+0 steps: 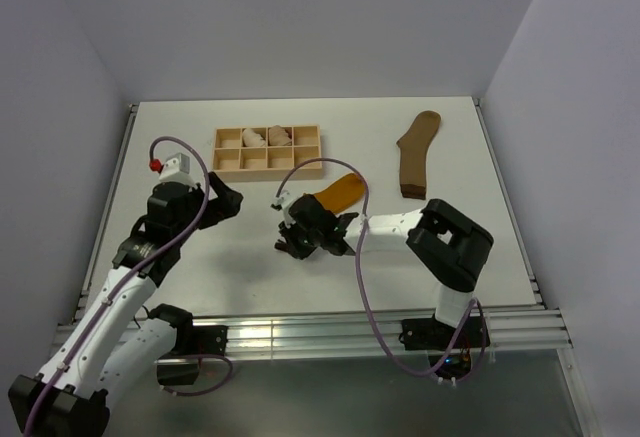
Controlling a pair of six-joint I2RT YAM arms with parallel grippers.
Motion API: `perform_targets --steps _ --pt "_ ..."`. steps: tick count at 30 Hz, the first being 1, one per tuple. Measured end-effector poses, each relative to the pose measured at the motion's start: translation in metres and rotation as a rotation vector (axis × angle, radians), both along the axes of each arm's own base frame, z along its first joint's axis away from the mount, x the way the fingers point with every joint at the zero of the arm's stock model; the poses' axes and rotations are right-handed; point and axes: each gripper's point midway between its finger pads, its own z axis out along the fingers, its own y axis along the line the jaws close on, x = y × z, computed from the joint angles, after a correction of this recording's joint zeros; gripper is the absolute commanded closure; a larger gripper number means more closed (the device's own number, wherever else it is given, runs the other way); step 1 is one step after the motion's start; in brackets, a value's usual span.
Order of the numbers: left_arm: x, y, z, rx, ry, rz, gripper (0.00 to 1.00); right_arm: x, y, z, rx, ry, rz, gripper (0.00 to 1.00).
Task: Roll the socks
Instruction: Roll the sock at the center of the board.
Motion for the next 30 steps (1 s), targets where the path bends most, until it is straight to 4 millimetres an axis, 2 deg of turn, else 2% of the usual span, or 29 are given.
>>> perform_targets --steps 10,15,19,24,25,30 --pt "-0.023 -0.030 -0.060 -0.108 0.131 -0.063 0.07 0.011 -0.012 0.003 0.192 0.327 -0.070 0.99" --pt "-0.029 -0.050 -0.067 -0.146 0.134 -0.117 0.08 0.011 -0.015 0.003 0.268 0.471 -0.086 1.00" --pt "-0.031 -0.067 -0.073 -0.162 0.136 -0.159 0.13 0.008 -0.013 0.004 0.313 0.575 -0.094 1.00" --pt "-0.037 -0.088 -0.089 -0.162 0.156 -0.207 0.17 0.008 -0.012 0.001 0.357 0.711 -0.119 1.00" --pt "-0.038 -0.092 -0.094 -0.152 0.162 -0.215 0.22 0.009 -0.012 0.001 0.364 0.732 -0.125 1.00" --pt "-0.041 -0.109 -0.104 -0.144 0.175 -0.243 0.32 0.011 -0.013 0.001 0.382 0.801 -0.157 1.00"
